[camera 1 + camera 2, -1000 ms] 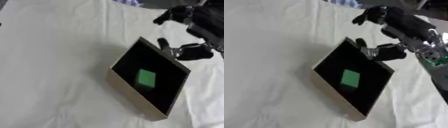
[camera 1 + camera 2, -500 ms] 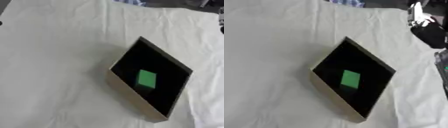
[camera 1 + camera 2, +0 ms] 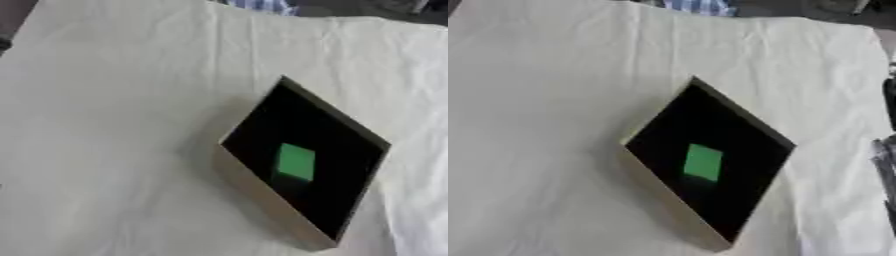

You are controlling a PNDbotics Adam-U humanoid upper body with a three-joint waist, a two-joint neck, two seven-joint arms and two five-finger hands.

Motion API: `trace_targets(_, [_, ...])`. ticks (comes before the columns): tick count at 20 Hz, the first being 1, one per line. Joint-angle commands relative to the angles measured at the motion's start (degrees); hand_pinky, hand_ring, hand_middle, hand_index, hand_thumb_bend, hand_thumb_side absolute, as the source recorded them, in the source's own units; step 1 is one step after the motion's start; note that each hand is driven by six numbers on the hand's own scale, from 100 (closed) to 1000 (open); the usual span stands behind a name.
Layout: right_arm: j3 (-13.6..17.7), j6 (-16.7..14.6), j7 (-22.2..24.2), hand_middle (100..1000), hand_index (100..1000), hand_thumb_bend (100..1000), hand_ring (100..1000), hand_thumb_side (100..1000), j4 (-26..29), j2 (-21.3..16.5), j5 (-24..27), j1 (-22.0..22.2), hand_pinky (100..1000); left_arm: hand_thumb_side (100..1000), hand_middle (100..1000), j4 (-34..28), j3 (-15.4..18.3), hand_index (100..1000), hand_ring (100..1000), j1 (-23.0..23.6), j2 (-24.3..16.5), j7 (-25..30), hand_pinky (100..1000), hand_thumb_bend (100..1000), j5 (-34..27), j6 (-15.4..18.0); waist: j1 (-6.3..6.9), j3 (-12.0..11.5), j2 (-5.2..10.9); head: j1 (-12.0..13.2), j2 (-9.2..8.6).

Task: Pick up objects on the table and place them in the box.

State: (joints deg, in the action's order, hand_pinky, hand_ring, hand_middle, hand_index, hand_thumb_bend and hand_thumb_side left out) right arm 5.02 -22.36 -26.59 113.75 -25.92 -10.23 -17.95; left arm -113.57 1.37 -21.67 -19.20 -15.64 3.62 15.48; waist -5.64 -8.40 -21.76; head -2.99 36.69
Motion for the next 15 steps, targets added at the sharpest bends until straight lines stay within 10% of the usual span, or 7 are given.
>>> trace_targets(1, [0.9, -1.5, -1.0, 684, 802, 100, 730, 764, 0.8, 0.7, 1.7, 0.4, 668, 606, 631, -1.0, 0.7, 747, 636, -0.6, -0.9, -0.6, 570, 100, 0.5, 0.2, 0.40, 0.1, 0.96, 0.4, -0.62])
trace_targets(15, [1.2, -1.5, 0.1, 662, 794, 100, 720, 775, 0.8, 3.1, 2.2, 2.4, 666, 602, 630, -1.0, 0.9, 746, 635, -0.5, -0.8, -1.5, 571, 100, 0.3, 0.7, 0.23, 0.5, 1.27, 0.6, -0.53])
